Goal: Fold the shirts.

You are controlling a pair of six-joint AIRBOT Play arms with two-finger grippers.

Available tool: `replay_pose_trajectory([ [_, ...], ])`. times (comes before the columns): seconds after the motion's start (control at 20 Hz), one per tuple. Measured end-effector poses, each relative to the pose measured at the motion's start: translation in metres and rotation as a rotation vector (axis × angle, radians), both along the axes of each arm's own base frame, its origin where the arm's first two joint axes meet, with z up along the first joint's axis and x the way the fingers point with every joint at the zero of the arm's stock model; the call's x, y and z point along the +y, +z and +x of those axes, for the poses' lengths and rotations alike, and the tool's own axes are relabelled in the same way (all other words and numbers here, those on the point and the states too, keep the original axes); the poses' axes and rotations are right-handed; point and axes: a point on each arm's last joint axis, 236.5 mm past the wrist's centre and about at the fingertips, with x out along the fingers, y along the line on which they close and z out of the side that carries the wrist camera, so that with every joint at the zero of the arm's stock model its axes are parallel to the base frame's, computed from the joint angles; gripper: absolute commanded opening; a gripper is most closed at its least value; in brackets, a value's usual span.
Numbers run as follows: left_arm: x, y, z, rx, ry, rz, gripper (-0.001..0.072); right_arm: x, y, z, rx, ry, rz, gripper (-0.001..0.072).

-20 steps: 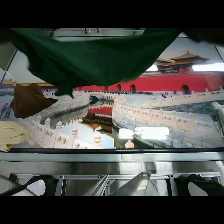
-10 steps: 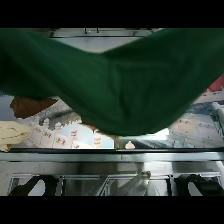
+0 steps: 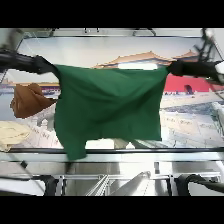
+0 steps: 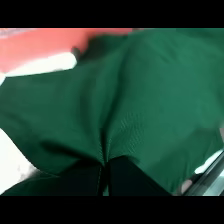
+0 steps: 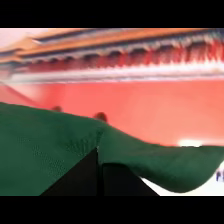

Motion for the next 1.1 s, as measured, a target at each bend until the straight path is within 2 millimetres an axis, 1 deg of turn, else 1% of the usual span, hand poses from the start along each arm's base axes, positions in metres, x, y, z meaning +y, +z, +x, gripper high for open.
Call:
replay_pose_trajectory([
  [0.05,-0.005,-0.024,0.011,0.048,-0.023,-0.012,0.0303,-0.004,-0.020,0.009,0.024,-0.022,0.003,0.0466],
  [0.1,-0.008,-0.042,0.021,0.095,-0.032,-0.024,0.0473,-0.008,-0.031,0.015,0.035,-0.038,0.006,0.0526],
  [0.15,-0.009,-0.052,0.030,0.127,-0.031,-0.034,0.0720,-0.012,-0.035,0.020,0.039,-0.051,0.008,0.0525],
  [0.2,-0.007,-0.057,0.037,0.149,-0.022,-0.042,0.0720,-0.016,-0.035,0.022,0.042,-0.058,0.014,0.0522],
  [0.3,0.003,-0.060,0.045,0.177,0.006,-0.053,0.0716,-0.025,-0.028,0.018,0.058,-0.053,0.031,0.0428],
  [0.35,0.012,-0.058,0.046,0.185,0.027,-0.059,0.0716,-0.030,-0.023,0.011,0.074,-0.044,0.040,0.0428],
  [0.45,0.030,-0.052,0.037,0.214,0.062,-0.069,0.0716,-0.042,-0.016,-0.009,0.125,-0.019,0.056,0.0428],
  [0.5,0.040,-0.049,0.028,0.231,0.074,-0.072,0.0711,-0.050,-0.017,-0.026,0.171,-0.003,0.061,0.0428],
  [0.55,0.047,-0.045,0.016,0.248,0.076,-0.077,0.0630,-0.058,-0.022,-0.045,0.225,0.006,0.073,0.0428],
  [0.6,0.053,-0.042,0.004,0.263,0.078,-0.081,0.0539,-0.065,-0.030,-0.066,0.283,0.008,0.088,0.0428],
  [0.75,0.062,-0.034,-0.039,0.290,0.079,-0.096,0.0532,-0.082,-0.067,-0.135,0.457,-0.034,0.167,0.0428],
  [0.85,0.065,-0.032,-0.066,0.306,0.093,-0.106,0.0533,-0.080,-0.093,-0.175,0.558,-0.052,0.225,0.0428],
  [0.95,0.068,-0.031,-0.089,0.314,0.112,-0.112,0.0533,-0.073,-0.115,-0.204,0.627,-0.062,0.268,0.0427],
  [1.1,0.080,-0.029,-0.112,0.296,0.181,-0.114,0.0533,-0.057,-0.137,-0.231,0.698,-0.067,0.336,0.0428],
])
